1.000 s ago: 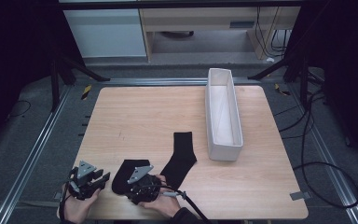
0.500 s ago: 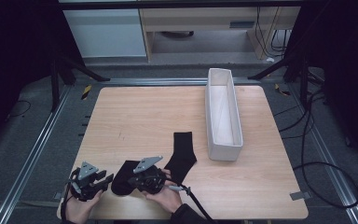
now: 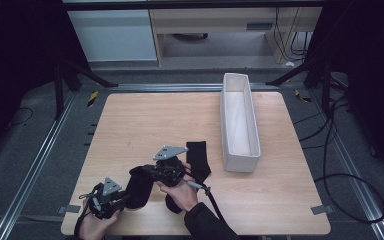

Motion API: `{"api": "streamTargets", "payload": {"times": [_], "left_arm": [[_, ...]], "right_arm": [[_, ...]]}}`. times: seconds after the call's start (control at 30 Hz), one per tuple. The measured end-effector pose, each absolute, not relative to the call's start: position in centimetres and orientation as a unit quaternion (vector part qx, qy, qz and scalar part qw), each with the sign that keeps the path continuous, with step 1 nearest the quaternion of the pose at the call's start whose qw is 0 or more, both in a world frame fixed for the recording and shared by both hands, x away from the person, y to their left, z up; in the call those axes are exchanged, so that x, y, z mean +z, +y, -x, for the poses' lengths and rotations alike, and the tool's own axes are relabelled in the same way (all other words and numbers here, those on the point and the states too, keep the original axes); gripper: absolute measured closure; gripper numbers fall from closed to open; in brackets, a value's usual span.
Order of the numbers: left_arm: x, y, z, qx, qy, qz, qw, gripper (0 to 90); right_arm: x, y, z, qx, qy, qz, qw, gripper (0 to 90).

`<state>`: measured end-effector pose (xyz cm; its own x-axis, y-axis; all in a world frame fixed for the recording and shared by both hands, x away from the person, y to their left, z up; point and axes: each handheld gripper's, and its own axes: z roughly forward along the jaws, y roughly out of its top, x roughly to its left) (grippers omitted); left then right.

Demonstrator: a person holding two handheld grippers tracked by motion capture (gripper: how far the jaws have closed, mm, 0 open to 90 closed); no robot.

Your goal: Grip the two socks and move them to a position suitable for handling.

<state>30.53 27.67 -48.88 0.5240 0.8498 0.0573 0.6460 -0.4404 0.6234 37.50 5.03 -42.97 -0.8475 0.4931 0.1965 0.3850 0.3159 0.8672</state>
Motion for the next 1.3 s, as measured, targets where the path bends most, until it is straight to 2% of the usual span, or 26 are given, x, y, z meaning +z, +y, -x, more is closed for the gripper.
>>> {"api": "streamTargets", "payload": {"times": [0.17,0.4,0.7,0.97,1.03,1.2,1.3], "left_arm": [[-48.7,27.3,-30.4,0.185,0.437,-0.839,0.267,87.6],[-48.4,27.7,-30.3,0.139,0.431,-0.841,0.296,88.3],[-48.4,28.7,-30.6,0.139,0.427,-0.847,0.282,88.1],[-48.5,28.9,-30.7,0.143,0.430,-0.847,0.279,87.3],[-48.5,28.9,-30.8,0.143,0.432,-0.845,0.279,86.4],[-48.6,29.1,-30.9,0.142,0.440,-0.840,0.285,84.9],[-48.6,29.1,-30.9,0.144,0.438,-0.841,0.282,84.5]], "right_arm": [[-42.5,4.5,-38.8,0.516,0.803,-0.290,0.069,87.3],[-42.4,4.4,-40.9,0.512,0.795,-0.313,0.090,87.2],[-45.2,5.9,-45.6,0.470,0.800,-0.359,0.100,86.9],[-46.8,5.9,-47.2,0.444,0.800,-0.377,0.144,86.0],[-47.0,5.9,-47.4,0.443,0.798,-0.382,0.145,84.0],[-46.7,5.1,-47.5,0.468,0.783,-0.370,0.177,68.8],[-45.8,4.4,-47.1,0.490,0.771,-0.364,0.185,65.9]]}}
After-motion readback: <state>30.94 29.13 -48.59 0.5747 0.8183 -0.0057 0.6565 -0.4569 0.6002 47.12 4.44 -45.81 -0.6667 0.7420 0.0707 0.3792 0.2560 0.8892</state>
